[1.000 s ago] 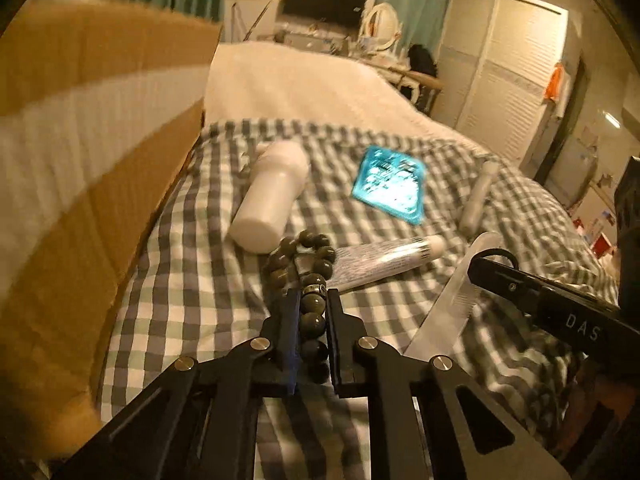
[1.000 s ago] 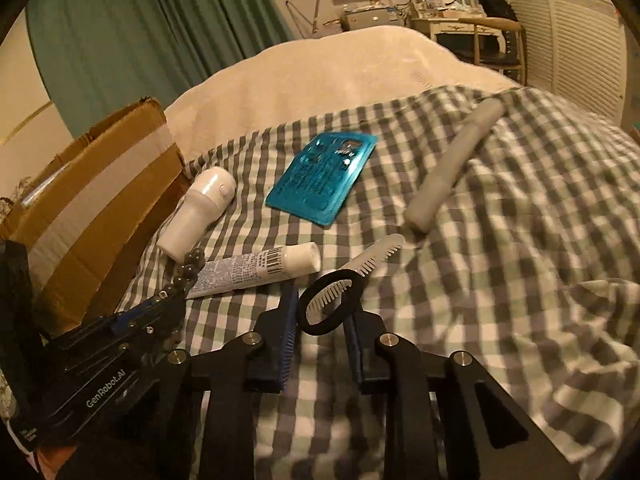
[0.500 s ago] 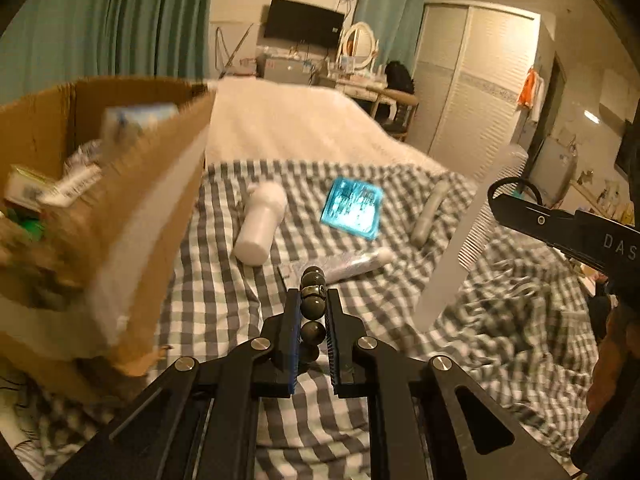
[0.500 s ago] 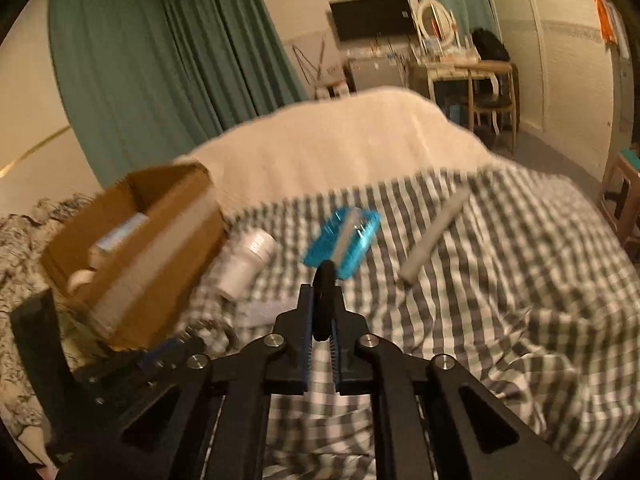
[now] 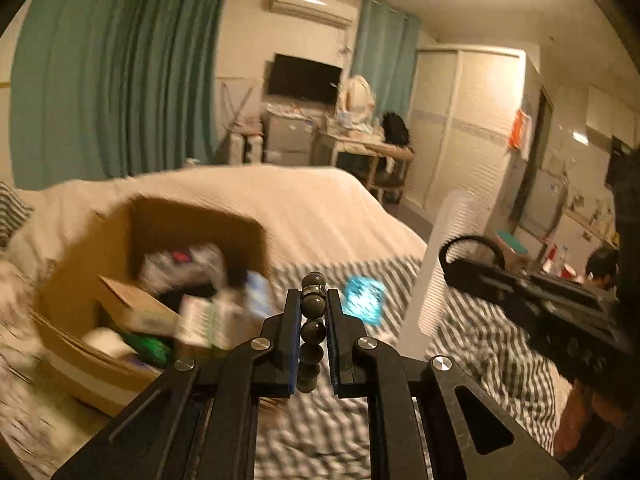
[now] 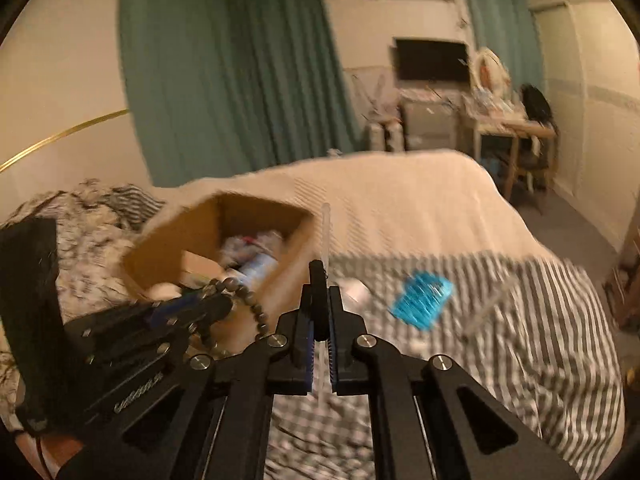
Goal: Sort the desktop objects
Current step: 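Drop the bracelet and comb into the cardboard box with both grippers, then grasp the toothpaste tube with the left gripper while the right grasps the grey tube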
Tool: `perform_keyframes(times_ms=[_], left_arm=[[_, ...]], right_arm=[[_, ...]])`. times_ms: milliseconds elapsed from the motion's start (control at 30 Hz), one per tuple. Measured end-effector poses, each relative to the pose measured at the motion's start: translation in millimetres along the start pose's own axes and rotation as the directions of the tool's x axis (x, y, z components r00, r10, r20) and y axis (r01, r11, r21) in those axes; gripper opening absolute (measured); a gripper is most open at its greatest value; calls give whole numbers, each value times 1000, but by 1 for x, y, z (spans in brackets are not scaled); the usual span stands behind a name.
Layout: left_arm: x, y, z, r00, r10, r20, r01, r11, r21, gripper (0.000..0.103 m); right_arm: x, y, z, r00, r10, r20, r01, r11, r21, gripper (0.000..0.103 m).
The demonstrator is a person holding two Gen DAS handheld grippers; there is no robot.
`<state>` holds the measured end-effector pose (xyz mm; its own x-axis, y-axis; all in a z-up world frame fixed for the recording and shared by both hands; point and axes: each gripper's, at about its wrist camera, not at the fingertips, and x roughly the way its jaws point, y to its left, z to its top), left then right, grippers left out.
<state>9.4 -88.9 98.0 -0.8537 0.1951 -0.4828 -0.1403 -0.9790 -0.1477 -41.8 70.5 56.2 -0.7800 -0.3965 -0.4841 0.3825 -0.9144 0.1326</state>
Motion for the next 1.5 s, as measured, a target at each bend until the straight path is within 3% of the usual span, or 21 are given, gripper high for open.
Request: perform_keyframes(times_ms=[133, 233, 400, 433, 467, 500, 533, 567, 633, 733, 833, 933, 1067, 1200, 1367, 1500], left_arm=[[-14, 46, 30, 995, 94, 19, -94, 996, -11, 11], [-7, 76, 34, 987, 157, -24, -158, 987, -22, 11], [20, 112, 40, 973, 221, -63, -223, 974, -35, 14], [23, 114, 43, 971, 231, -64, -234, 972, -32, 17], [26, 115, 46, 968, 240, -70, -242, 970, -25, 34], [31, 115, 49, 966, 247, -80, -249, 968, -16, 67], [32, 115, 52, 959, 271, -88, -273, 962, -11, 82], [30, 115, 54, 955, 286, -82, -288, 958, -15, 93], [18, 112, 57, 953, 295, -70, -298, 954, -34, 93], [3, 103, 61, 952, 281, -121, -287, 957, -39, 93], [-20, 94, 56, 951, 291, -104, -299, 952, -67, 93], [-39, 83, 46, 939, 325, -108, -334, 939, -78, 93], [-55, 58, 36, 939, 317, -131, -329, 940, -87, 93], [-60, 22, 49, 934, 327, -145, -337, 940, -49, 93], [-56, -24, 50, 947, 284, -151, -300, 950, -93, 95], [-29, -62, 37, 957, 249, -150, -265, 959, -100, 95]], right_arm=[[10, 49, 32, 997, 82, 4, -81, 994, -76, 4], [39, 77, 48, 987, 155, -32, -157, 983, -97, 4], [100, 95, 68, 983, 157, -93, -166, 982, -95, 5], [113, 95, 75, 982, 157, -109, -167, 981, -94, 10], [121, 95, 80, 983, 132, -125, -145, 984, -102, 35], [126, 93, 86, 986, 101, -132, -117, 986, -116, 52], [129, 90, 93, 988, 82, -131, -98, 988, -123, 73], [130, 86, 99, 986, 80, -144, -100, 986, -133, 73], [124, 79, 112, 987, 61, -149, -82, 987, -141, 73], [107, 71, 132, 988, 24, -152, -48, 986, -157, 73], [82, 60, 140, 990, -4, -139, -10, 995, -99, 73], [49, 47, 129, 991, -30, -130, 24, 999, -49, 73], [-5, 26, 105, 990, -30, -141, 29, 1000, -9, 73], [-53, -10, 106, 975, -113, -192, 108, 994, -35, 73], [-95, -72, 104, 970, -151, -188, 165, 984, 60, 73], [-98, -118, 71, 965, -143, -218, 178, 973, 149, 73]])
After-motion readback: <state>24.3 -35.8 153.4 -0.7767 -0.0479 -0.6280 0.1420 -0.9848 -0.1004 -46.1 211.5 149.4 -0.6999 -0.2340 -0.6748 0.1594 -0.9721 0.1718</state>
